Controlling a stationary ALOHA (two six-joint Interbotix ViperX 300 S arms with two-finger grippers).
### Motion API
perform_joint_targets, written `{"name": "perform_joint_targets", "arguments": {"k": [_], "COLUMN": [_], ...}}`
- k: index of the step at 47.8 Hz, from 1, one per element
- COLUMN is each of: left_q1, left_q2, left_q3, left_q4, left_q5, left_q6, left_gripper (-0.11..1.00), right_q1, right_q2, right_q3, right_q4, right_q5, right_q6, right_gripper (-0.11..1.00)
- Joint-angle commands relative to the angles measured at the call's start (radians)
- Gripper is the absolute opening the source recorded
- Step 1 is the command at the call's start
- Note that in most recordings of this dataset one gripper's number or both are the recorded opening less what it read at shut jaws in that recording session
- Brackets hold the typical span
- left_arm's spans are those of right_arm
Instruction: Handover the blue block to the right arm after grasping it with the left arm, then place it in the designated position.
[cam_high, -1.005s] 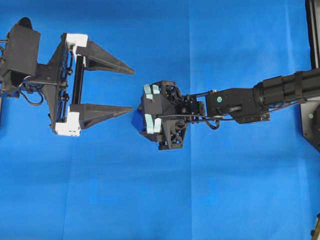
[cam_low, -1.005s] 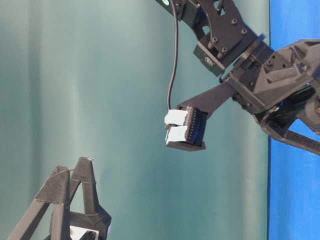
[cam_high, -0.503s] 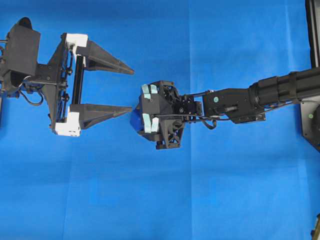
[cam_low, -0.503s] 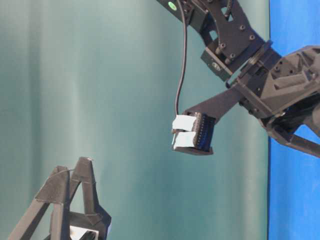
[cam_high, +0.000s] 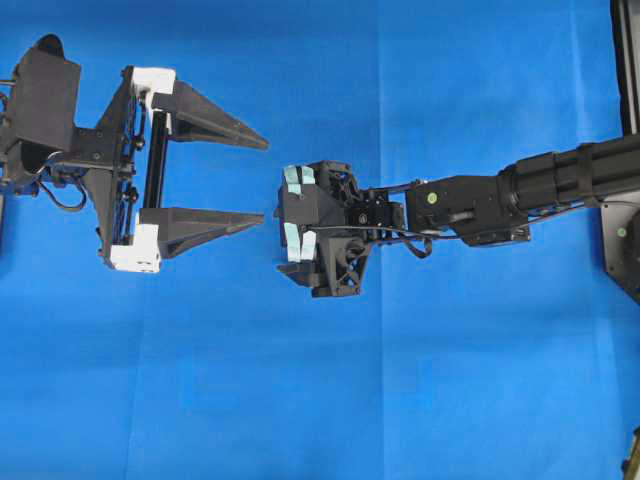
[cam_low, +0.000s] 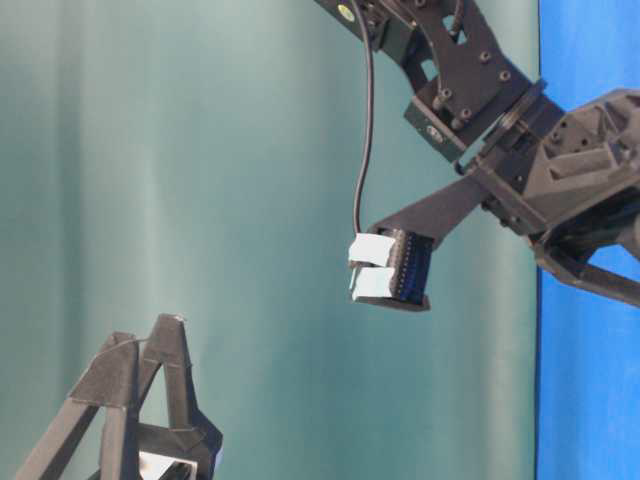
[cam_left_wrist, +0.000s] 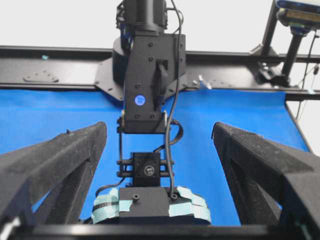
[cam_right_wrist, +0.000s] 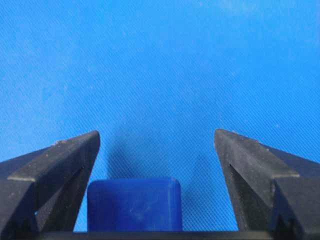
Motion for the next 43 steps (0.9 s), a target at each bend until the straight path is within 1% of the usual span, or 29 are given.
{"name": "perform_joint_targets", "arguments": {"k": [1, 13, 35, 43], "left_q1": [-0.003, -0.003, -0.003, -0.003], "left_q2": [-0.015, -0.015, -0.020, -0.020], "left_q3": [-0.020, -0.020, -0.017, -0.018], "left_q4": [0.000, 0.000, 0.000, 0.000], "left_q5": [-0.006, -0.006, -0.006, -0.006], "left_q6": [-0.002, 0.002, 0.002, 0.000], "left_gripper": [0.91, 0.91, 0.91, 0.91], "right_q1": [0.002, 0.002, 0.006, 0.006], "right_q2": [-0.064, -0.186, -0.549, -0.658], "right_q3": [-0.003, 0.021, 0.098, 0.126], "right_q4": [0.003, -0.002, -0.003, -0.005], "right_q5": [0.011, 0.098, 0.281, 0.321], "right_q6": [-0.002, -0.005, -0.006, -0.006], "right_gripper": [0.83, 0.83, 0.82, 0.82]}}
